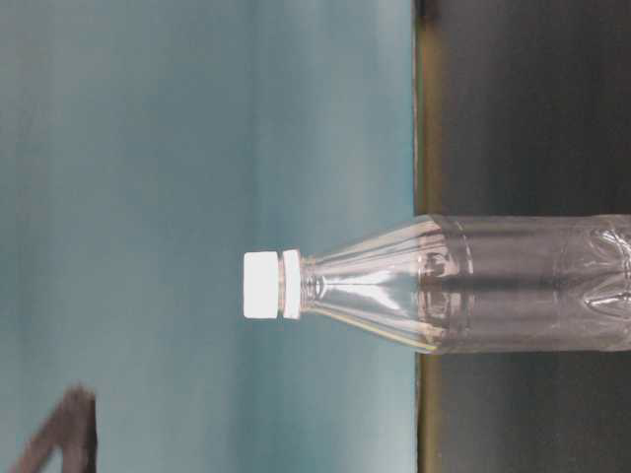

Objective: Open the bottle cap by holding the bottle with the left arm and twisting the cap with the right arm.
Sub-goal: 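Move the left gripper to the clear bottle and close around its body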

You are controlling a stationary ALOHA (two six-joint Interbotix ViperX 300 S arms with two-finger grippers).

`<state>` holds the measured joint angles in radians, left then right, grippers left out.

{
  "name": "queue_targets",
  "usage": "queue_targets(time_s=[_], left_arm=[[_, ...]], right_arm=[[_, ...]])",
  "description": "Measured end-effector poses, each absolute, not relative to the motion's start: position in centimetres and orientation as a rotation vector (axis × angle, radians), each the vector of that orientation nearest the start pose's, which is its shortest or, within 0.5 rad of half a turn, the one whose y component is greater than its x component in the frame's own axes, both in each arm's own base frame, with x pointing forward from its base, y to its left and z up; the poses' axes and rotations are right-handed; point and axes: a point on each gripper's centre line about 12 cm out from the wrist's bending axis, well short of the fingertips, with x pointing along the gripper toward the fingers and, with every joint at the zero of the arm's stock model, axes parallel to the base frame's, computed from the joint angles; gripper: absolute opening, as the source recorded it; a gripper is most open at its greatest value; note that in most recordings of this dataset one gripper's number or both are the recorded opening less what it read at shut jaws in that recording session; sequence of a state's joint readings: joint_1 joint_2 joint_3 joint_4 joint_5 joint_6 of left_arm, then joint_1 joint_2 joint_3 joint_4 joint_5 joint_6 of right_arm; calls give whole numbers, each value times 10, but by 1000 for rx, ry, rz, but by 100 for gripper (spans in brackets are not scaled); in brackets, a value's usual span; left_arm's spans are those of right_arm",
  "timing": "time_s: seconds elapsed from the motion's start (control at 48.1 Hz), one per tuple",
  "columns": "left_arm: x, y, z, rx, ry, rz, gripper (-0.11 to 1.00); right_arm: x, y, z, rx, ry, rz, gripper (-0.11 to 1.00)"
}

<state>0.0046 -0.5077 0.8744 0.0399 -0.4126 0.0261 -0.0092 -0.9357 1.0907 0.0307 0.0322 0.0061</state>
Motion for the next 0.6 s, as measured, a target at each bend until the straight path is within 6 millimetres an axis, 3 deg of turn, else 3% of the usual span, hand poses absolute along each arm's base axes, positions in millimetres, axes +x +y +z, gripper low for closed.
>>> queue_targets(time_s=[0.208,0.291,0.603], left_arm=[[342,-3,305,62,-19,-21,78],[352,-4,293,47,-3,-25,95],[376,-17,247,22,32,-61,95]], right_arm=[[206,-3,285,38,190,-19,0],[205,-4,285,40,190,-22,0],[199,-5,289,55,188,-28,0]])
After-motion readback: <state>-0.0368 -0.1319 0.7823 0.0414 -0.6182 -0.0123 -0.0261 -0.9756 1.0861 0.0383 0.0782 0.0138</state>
